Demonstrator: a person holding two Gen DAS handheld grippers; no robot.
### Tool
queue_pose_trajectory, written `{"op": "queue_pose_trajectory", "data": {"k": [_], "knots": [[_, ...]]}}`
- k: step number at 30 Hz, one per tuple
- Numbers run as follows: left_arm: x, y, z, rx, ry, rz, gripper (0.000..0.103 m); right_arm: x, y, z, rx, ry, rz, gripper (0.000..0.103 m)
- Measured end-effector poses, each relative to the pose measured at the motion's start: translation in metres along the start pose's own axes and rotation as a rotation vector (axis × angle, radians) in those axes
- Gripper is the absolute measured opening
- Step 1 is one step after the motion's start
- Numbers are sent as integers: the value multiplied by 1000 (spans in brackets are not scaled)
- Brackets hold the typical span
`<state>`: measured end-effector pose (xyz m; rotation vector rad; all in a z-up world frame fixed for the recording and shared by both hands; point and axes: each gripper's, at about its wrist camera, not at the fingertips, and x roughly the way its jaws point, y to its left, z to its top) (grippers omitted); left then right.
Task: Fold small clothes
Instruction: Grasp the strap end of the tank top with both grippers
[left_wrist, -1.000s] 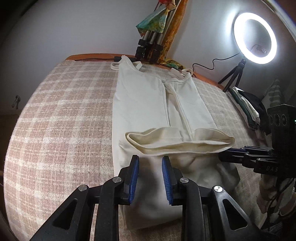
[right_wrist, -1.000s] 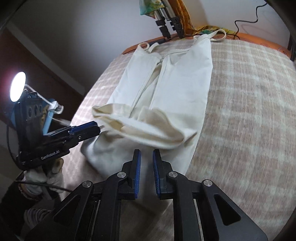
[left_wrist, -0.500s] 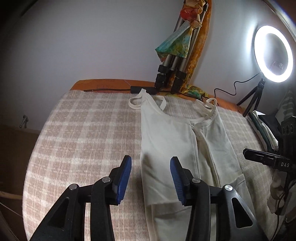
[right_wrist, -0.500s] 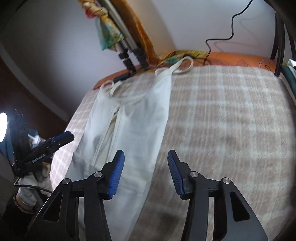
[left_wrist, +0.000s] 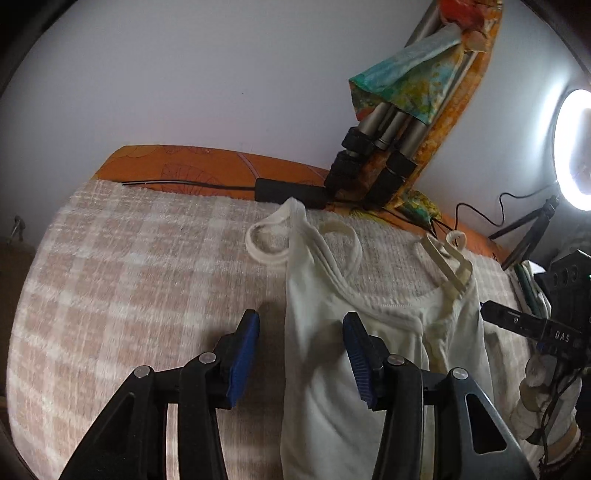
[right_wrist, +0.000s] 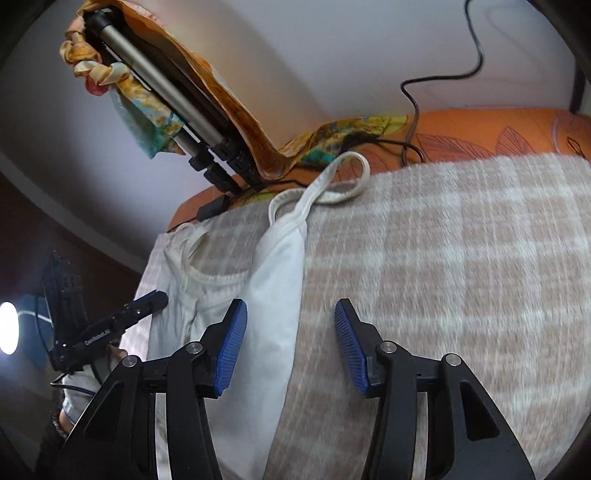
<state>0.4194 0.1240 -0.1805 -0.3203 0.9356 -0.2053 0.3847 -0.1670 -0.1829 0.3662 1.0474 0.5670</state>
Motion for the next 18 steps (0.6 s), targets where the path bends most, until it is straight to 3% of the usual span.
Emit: {"op": "queue_pose_trajectory", "data": {"k": [5, 7, 9, 11, 18], "knots": [[14, -1, 13, -7, -11, -7, 45, 15, 2, 15, -24, 15, 24, 49], [18, -4, 15, 14, -13, -1, 36, 20, 5, 17, -35, 18, 32, 43], [20, -6, 16, 27, -2, -14, 19, 27, 7, 17, -49, 48, 43, 9], [21, -7, 18, 27, -7, -17, 2, 31, 9, 15, -58, 58, 34, 7], [-7, -10, 18, 16, -29, -80, 0, 15, 24, 13, -99, -5, 16, 4]]}}
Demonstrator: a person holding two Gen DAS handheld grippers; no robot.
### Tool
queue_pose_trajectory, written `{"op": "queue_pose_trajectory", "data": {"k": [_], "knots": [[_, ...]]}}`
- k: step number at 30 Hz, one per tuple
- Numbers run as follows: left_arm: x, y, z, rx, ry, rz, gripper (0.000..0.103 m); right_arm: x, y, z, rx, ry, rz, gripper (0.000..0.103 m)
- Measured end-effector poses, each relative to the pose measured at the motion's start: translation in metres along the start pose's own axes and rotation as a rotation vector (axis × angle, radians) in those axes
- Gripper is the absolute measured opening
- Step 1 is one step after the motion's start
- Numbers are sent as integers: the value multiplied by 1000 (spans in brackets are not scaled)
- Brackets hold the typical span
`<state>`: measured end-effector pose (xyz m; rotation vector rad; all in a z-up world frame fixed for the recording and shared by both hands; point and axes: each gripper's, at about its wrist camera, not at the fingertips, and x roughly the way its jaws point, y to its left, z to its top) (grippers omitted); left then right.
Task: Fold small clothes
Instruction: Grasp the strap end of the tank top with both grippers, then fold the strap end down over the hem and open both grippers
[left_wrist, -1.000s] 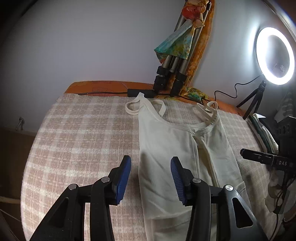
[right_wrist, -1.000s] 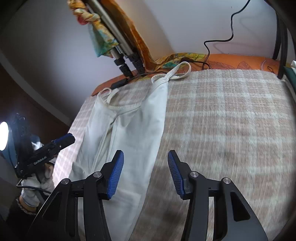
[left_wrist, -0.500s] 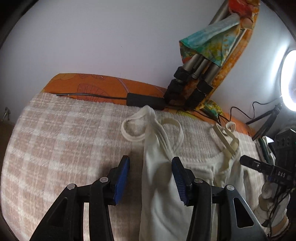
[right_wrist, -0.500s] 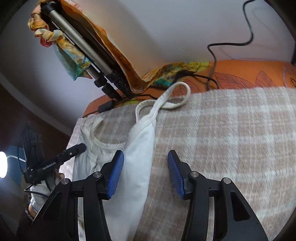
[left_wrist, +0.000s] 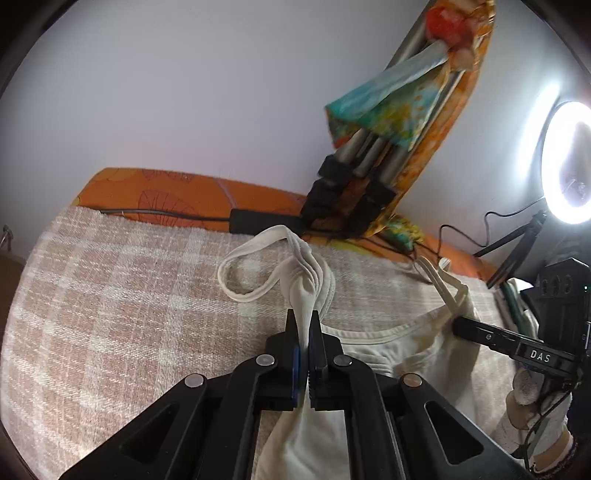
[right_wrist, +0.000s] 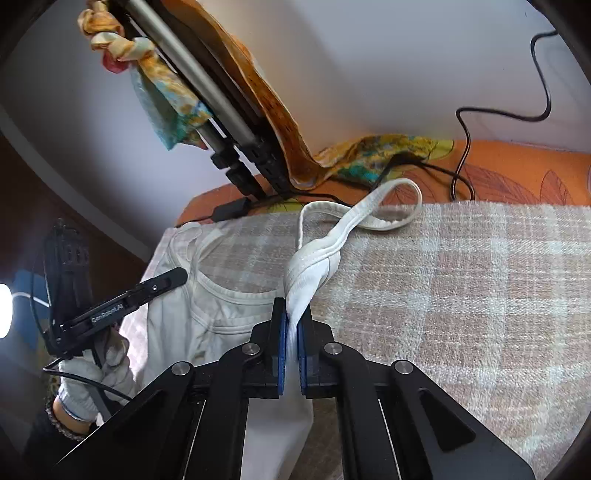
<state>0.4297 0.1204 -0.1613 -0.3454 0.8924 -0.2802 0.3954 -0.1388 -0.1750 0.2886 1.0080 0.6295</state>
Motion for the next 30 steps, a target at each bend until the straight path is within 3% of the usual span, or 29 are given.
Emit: {"op": "queue_pose_trajectory", "data": {"k": [14, 22, 30], "knots": [[-112, -19, -34, 52, -78, -34, 0, -85, 47, -37, -56, -94, 38, 4], [-161, -35, -84, 96, -74, -13, 0, -121, 75, -92, -99, -73, 2, 4], [-176, -29, -141, 75, -25, 9, 0, -129, 91, -144, -128, -29, -40, 4]]}}
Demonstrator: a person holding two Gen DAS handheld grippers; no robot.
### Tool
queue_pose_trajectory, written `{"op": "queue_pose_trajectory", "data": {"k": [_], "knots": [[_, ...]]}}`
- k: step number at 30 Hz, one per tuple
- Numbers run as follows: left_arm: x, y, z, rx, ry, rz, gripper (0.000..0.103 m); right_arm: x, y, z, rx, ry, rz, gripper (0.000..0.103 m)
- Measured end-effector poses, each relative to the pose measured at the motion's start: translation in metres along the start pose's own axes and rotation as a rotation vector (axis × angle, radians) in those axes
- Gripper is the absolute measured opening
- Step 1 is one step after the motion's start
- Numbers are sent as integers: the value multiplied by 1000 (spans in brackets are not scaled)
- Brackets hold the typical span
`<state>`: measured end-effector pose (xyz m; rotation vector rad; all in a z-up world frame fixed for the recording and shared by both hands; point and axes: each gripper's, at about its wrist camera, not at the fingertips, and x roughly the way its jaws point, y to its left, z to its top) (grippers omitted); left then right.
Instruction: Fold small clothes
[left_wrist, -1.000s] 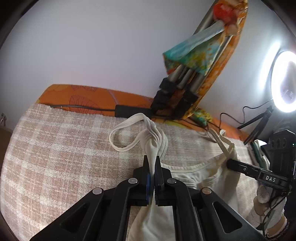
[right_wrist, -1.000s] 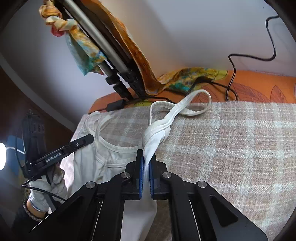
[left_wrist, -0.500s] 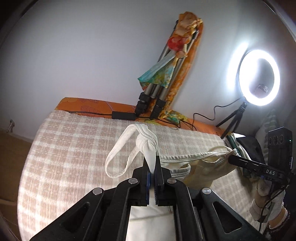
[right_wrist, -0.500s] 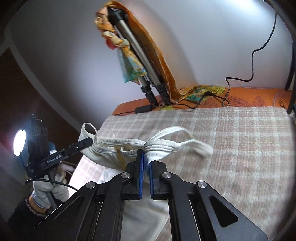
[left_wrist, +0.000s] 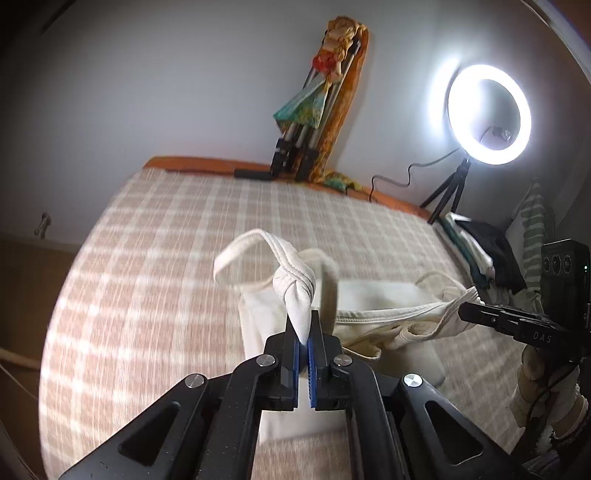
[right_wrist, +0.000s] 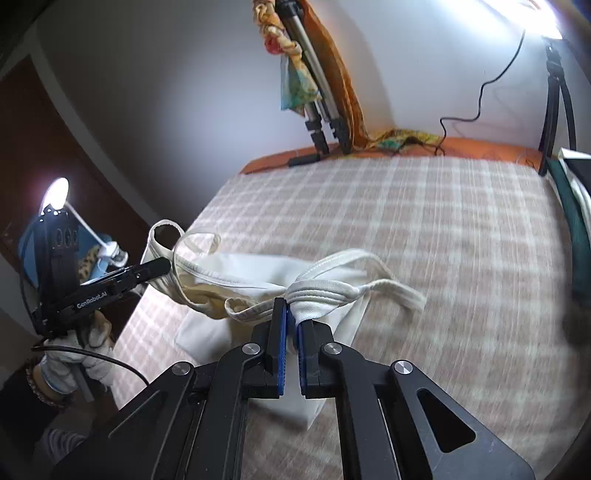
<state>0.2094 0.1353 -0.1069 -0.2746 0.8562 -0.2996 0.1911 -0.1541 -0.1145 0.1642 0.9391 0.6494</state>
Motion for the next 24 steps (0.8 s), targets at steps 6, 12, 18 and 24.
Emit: {"op": "queue_pose_trajectory", "data": {"k": [6, 12, 18, 24], "knots": [[-3, 2, -42, 27, 96, 23, 6, 1, 7, -34, -4, 77, -26, 7], [-36, 9, -63, 48, 111, 27, 20, -14, 9, -43, 19, 200, -56, 14], [-62, -14, -33, 105, 26, 2, 20, -52, 34, -29, -74, 95, -13, 14], [-8, -42, -3, 100, 62, 14, 20, -16, 39, -5, -50, 96, -46, 14]]}}
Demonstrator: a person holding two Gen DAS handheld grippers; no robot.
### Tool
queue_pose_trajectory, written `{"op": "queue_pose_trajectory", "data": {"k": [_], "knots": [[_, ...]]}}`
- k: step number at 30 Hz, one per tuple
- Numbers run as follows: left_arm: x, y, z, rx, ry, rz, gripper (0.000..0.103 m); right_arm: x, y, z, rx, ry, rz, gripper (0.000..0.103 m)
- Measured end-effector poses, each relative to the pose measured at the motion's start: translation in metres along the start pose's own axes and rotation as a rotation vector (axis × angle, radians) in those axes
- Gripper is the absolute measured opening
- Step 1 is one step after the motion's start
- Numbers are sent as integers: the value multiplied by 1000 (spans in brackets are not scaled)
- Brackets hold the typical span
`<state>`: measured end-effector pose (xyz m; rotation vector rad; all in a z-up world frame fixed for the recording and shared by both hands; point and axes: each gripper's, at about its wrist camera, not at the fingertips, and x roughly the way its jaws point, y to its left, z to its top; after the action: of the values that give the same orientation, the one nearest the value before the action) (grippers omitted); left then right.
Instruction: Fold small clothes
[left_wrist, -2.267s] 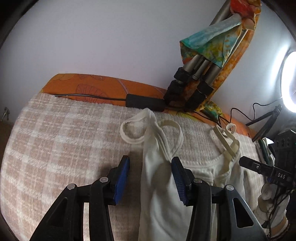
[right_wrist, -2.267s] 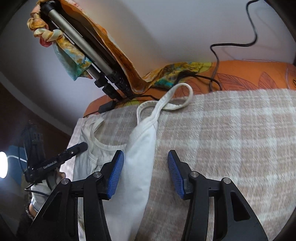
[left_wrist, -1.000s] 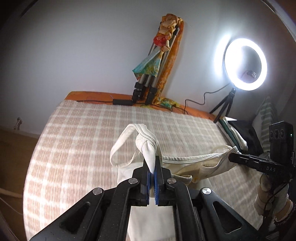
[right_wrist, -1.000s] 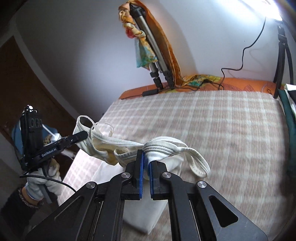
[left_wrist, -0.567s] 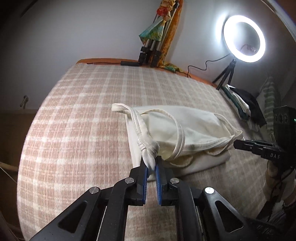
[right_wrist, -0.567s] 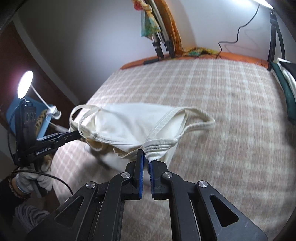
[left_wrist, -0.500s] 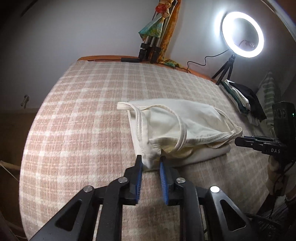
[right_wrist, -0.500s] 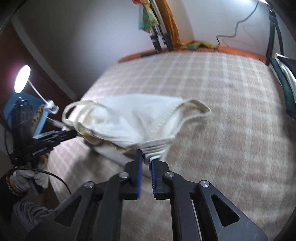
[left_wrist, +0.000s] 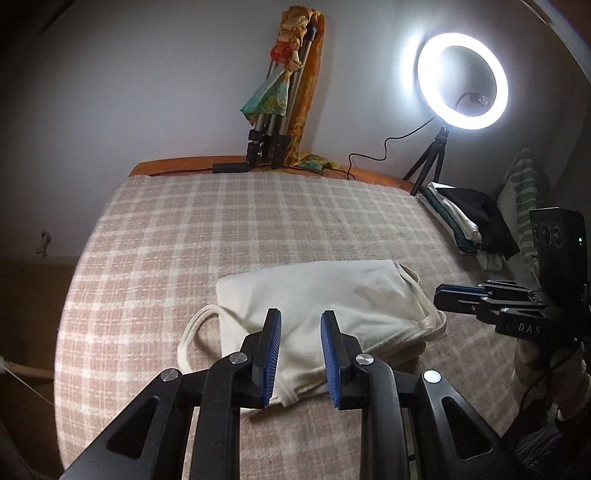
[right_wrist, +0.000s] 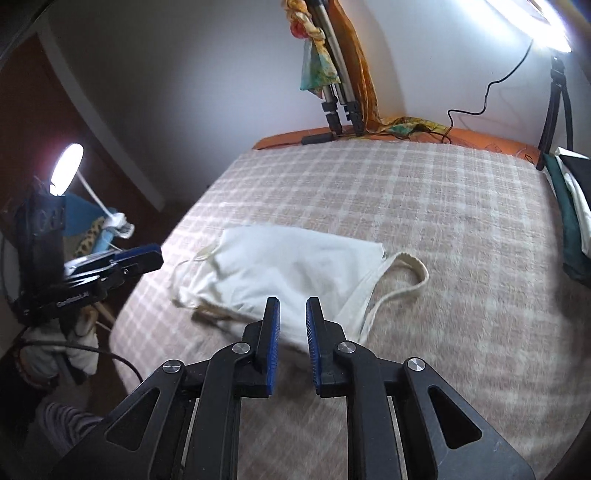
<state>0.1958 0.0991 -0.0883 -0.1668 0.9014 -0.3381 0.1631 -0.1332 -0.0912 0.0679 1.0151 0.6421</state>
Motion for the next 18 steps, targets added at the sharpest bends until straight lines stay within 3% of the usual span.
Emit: {"op": "queue_pose_trajectory", "data": {"k": [6, 14, 18], "knots": [[39, 3, -17, -6, 96, -3, 19, 33, -2, -2, -11, 93, -44, 14], [36, 9, -73, 31, 190, 2, 19, 39, 0, -41, -59, 213, -9, 14], [19, 8, -83, 48, 187, 6, 20, 32, 4, -57, -66, 295, 19, 15]]}}
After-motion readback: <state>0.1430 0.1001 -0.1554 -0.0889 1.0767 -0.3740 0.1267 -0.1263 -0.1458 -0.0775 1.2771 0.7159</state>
